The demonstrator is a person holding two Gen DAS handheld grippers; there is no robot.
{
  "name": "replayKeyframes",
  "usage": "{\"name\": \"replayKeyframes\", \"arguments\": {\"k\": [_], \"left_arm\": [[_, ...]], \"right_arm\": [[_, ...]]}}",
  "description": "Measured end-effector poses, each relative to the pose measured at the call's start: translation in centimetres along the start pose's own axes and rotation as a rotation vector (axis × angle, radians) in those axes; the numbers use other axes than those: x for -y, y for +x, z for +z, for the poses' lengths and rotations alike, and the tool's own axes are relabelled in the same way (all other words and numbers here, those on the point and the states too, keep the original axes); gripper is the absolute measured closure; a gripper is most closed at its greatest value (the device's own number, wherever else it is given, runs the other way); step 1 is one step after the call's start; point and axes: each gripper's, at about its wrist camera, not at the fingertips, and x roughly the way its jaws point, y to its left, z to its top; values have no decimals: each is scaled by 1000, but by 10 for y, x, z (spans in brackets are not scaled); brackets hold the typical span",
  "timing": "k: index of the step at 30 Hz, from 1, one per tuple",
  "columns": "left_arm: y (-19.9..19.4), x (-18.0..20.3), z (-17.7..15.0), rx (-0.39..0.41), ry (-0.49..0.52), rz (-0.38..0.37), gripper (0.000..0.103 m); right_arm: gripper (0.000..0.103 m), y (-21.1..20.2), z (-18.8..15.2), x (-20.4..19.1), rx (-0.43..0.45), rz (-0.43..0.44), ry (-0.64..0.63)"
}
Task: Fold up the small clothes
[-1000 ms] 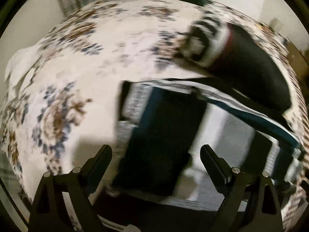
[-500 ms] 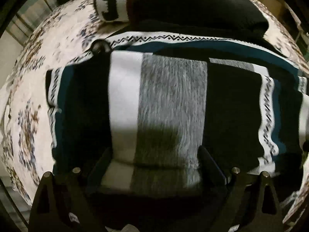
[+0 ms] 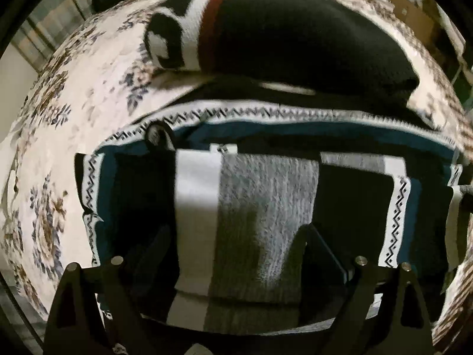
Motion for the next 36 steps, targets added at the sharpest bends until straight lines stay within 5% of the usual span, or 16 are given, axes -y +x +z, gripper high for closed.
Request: {"name": "replayKeyframes", "arguments": {"k": [4, 6, 8, 14, 19, 29, 36], "left_arm": [[-4, -9, -3, 9, -25, 8, 10], [0, -11, -7, -17, -44, 1, 10], [0, -11, -12, -29, -53, -6, 10], [-5, 0, -28, -14, -32, 8, 10], [-1, 12, -31, -31, -12, 12, 10], [21, 40, -8, -14, 51, 60, 10], [24, 38, -6, -14, 41, 65, 9]], "right_arm": [[97, -6, 14, -1, 61, -27, 26], [96, 16, 20, 6, -31, 11, 75], [76, 17, 15, 18, -69, 49, 141], [70, -16, -46, 52, -71, 196, 351], [71, 13, -80, 53, -132, 252, 477], [71, 7, -48, 14, -19, 301, 309], [71, -1, -66, 23, -58, 316, 325]]}}
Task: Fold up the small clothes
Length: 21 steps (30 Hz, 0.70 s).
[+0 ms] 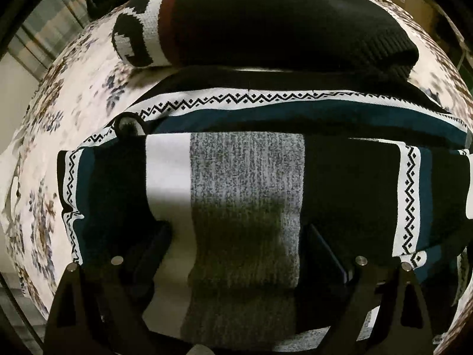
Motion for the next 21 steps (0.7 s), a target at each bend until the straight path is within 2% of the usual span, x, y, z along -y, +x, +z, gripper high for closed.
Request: {"name": "replayKeyframes", "arguments": {"k": [5, 10, 12, 14, 21], "left_arm": [[-1, 0, -1, -1, 0, 0, 9], [-1, 4, -2, 1, 2, 3, 9], [-1, 4, -2, 1, 3, 3, 9], [-1, 4, -2, 2, 3, 4, 9], [-22, -7, -8, 8, -22, -48, 10]], "right_arm": [[71, 21, -21, 13, -64, 40, 74], [71, 40, -12, 8, -21, 97, 131], [72, 46, -8, 7, -12, 72, 148], [94, 49, -7, 6, -15, 42, 152], [97, 22, -21, 5, -9, -10, 122]]}}
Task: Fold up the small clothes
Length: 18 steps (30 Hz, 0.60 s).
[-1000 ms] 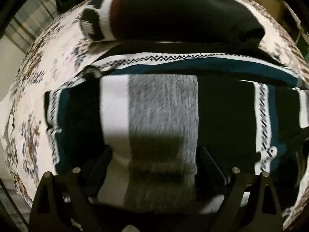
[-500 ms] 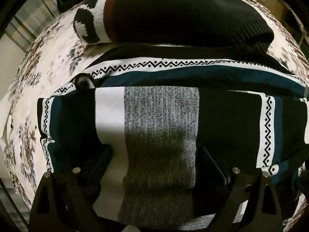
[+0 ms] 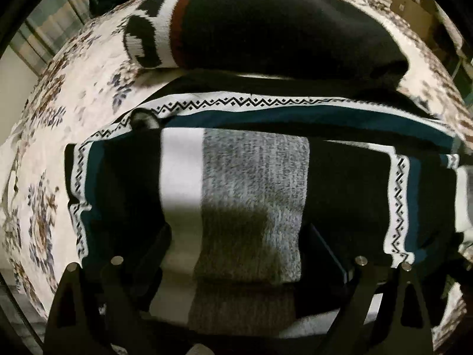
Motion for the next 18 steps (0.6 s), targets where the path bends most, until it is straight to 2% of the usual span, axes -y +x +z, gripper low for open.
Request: {"name": "replayKeyframes", "arguments": {"k": [4, 6, 9, 10, 13, 18], "left_arm": [[-6, 0, -10, -8, 4, -14, 10], [3, 1, -14, -35, 15, -7, 10], [10, -3, -16, -40, 21, -8, 10], [10, -3, -16, -34, 30, -2, 10], [12, -1, -15, -31, 35, 1, 10], [11, 0, -13, -33, 11, -6, 10]], "right_arm": [[97, 3, -9, 4, -61, -40, -54], [93, 8, -7, 13, -100, -40, -33], [84, -9, 0, 20, -57, -34, -24], [75, -22, 5, 23, -9, -30, -23], [63, -41, 19, 27, 79, -33, -20], [60, -20, 51, 24, 57, -56, -38]]}}
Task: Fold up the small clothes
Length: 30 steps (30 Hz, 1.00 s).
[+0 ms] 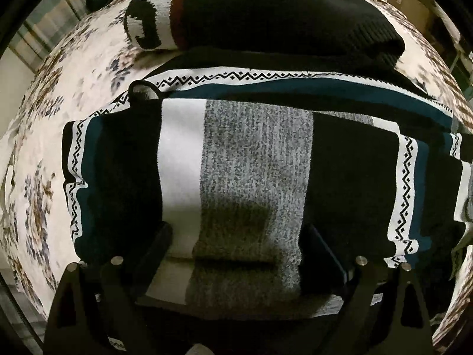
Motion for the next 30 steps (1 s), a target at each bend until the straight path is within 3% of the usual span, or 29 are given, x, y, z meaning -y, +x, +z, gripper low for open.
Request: {"name": "replayKeyframes", "arguments": {"k": [1, 3, 7, 11, 17, 22, 25, 30], "left_arm": [[-3, -1, 0, 2, -5, -4, 10], [-8, -4, -1, 9, -18, -15, 10], [-13, -12, -1, 33, -29, -4, 10], [0, -26, -1, -9, -65, -3, 10], [-13, -38, 4, 44, -90, 4, 10], [15, -28, -1, -25, -30, 38, 9], [9, -29, -6, -11, -19, 34, 9], [0, -38, -17, -16, -51, 7, 9]], "right_arm": [[60, 5, 2, -5, -13, -5, -11], [88, 9, 4, -16, -3, -46, -50], [91, -4, -3, -33, 81, -111, -167], [89, 17, -4, -18, -28, -147, -127], [67, -10, -7, -17, 13, -87, -90], [65, 4, -13, -28, -45, -154, -130], [65, 21, -17, -20, -102, -231, -123], [62, 18, -26, -10, -118, -213, -121]]}}
